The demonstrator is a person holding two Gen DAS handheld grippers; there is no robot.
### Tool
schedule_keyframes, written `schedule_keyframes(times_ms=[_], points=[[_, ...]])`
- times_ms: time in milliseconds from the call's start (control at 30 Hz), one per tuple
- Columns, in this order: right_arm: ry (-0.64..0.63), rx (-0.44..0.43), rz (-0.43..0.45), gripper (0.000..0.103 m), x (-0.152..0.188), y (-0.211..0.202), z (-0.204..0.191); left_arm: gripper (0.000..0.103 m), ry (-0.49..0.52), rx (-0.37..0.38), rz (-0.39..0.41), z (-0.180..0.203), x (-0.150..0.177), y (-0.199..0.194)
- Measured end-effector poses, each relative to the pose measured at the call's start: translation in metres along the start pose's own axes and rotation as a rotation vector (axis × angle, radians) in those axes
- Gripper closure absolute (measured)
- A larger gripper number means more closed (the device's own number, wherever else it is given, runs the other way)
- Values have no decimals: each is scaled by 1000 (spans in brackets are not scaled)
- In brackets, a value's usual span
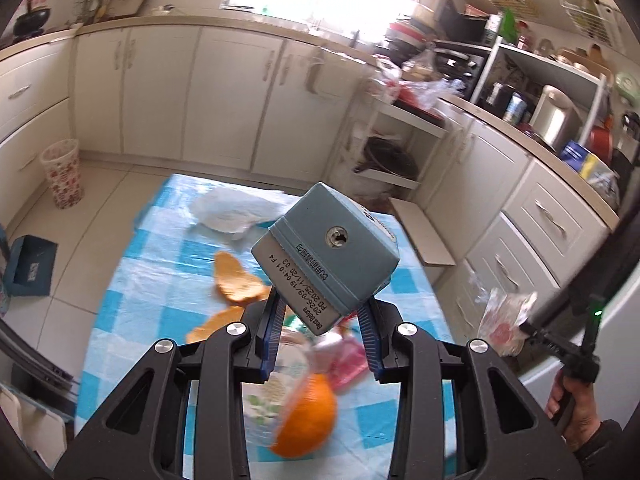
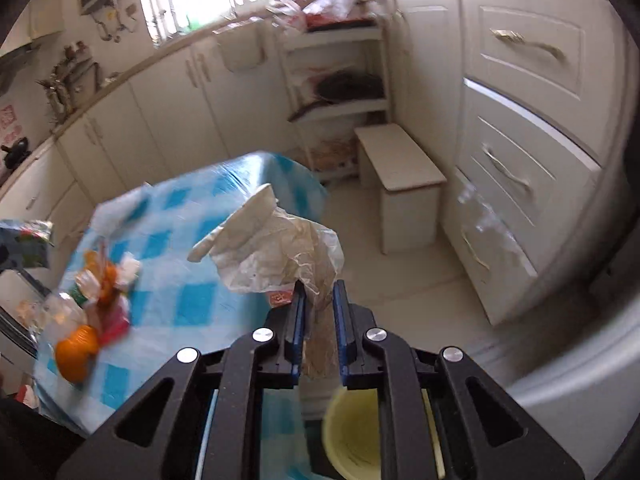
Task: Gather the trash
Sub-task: 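Carry the white bag to the yellow bin and open the right tool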
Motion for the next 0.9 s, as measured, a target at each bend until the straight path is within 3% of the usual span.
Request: schedule_keyframes(times_ms=[200,267,333,433,700,800,900], points=[[47,124,-289,87,70,64,60,70,78,81,-48,56,17,16],[45,137,-395,81,90,87,67,70,109,93,-63,74,24,21],[50,157,-421,66,94,93,70,70,144,100,-82,92,33,25],[91,149,-353,49,76,75,71,70,183,123,-129,118,51,35],[191,-12,-205,42,52,14,66,70,282,149,-239,188,105,68],[227,-62,-74,32,39,-27,66,70,321,161,-291,219,130,85],[248,-102,50,29,22,-61,64,70,353,176,-353,250,156,106]])
Point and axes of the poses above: each gripper's, at about its wrist camera, not at the fingertips, and y roughly the way its jaws point, z to its right, x to its underside, the point moved 8 cm from there along y, roughly the way its jaws point, and after that the axes turned 12 degrees about -z, right-handed, at the moved point
